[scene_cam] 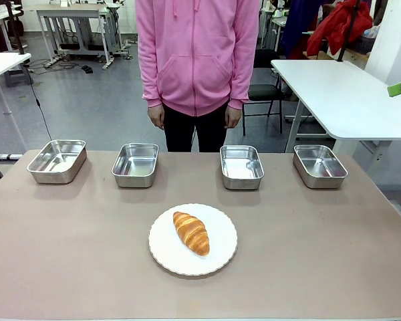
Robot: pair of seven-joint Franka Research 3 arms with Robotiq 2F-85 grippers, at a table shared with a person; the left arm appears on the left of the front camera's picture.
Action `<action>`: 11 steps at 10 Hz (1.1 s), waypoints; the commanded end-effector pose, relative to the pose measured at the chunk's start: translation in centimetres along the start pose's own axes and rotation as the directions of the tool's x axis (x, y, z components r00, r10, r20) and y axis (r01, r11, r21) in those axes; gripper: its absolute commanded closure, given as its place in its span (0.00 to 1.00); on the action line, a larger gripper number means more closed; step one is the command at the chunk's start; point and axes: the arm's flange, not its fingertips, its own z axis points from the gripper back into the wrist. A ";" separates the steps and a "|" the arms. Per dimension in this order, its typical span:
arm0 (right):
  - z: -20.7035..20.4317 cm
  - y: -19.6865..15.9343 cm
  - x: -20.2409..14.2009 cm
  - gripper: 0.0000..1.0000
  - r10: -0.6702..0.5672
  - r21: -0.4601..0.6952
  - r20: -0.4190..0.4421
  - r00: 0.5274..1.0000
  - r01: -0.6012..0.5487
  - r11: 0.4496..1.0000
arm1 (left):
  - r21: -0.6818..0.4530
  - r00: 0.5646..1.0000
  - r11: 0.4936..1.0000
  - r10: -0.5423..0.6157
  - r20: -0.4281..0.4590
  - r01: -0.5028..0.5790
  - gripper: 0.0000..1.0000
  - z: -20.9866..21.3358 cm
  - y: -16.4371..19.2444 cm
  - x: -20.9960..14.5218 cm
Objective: Place the bread in the container.
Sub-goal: Place the Butter Roll into the Airtight Container indicated by the human.
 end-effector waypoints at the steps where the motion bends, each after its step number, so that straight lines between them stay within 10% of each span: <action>1: 0.0 0.0 0.2 0.00 0.006 0.014 0.022 1.000 -0.007 1.000 | -0.001 1.000 1.000 -0.007 0.001 0.007 0.00 0.0 0.0 0.0; 11: 0.0 0.0 0.2 0.00 0.006 0.014 0.022 1.000 -0.007 1.000 | -0.001 1.000 1.000 -0.007 0.001 0.007 0.00 0.0 0.0 0.0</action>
